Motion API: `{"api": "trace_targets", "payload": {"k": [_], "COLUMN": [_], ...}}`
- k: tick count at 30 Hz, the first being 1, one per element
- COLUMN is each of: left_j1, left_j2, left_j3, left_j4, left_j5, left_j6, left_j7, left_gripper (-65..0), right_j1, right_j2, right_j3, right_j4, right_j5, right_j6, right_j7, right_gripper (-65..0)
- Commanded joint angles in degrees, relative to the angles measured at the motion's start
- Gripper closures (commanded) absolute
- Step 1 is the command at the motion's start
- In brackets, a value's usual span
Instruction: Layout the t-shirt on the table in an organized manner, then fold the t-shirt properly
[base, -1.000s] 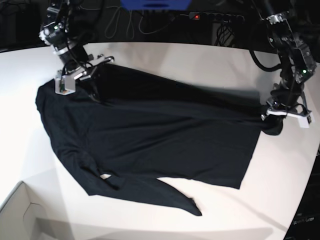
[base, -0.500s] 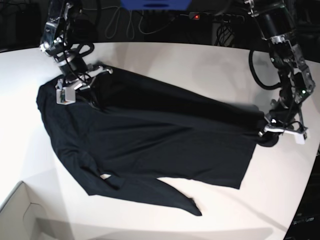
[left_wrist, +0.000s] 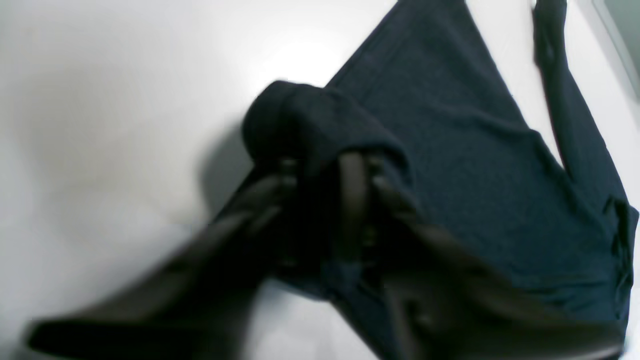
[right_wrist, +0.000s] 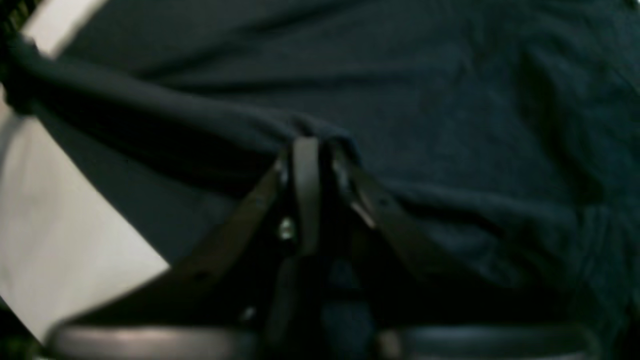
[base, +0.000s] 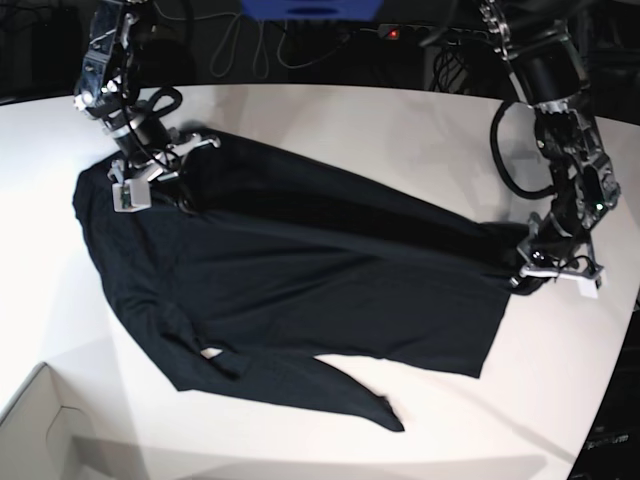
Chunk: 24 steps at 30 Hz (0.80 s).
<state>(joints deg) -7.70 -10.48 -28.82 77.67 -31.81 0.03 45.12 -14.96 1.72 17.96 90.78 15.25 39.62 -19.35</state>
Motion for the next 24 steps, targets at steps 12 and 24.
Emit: {"api": "trace_targets", "payload": {"k": [12,24], "left_j1": [4.14,13.02], "left_j2": [-3.72,-3.37], "left_j3": [3.02,2.66], "left_j4": [7.12,5.89], "left_j5": [-1.29,-1.29], "left_j6": [0.01,0.01], "left_j7": [-0.68,-7.8], "left_gripper": [-33.2,-33.3], "right_j1": [-0.47,-4.86], "right_j2": [-1.5,-1.67], "right_j3": [8.81,14.18], "right_j4": [8.07,9.13], "right_j5": [1.41,1.41], "right_j6": [0.38,0.38], "right_j7": [0.59,0.59], "right_gripper": [-31.5,-31.8]}}
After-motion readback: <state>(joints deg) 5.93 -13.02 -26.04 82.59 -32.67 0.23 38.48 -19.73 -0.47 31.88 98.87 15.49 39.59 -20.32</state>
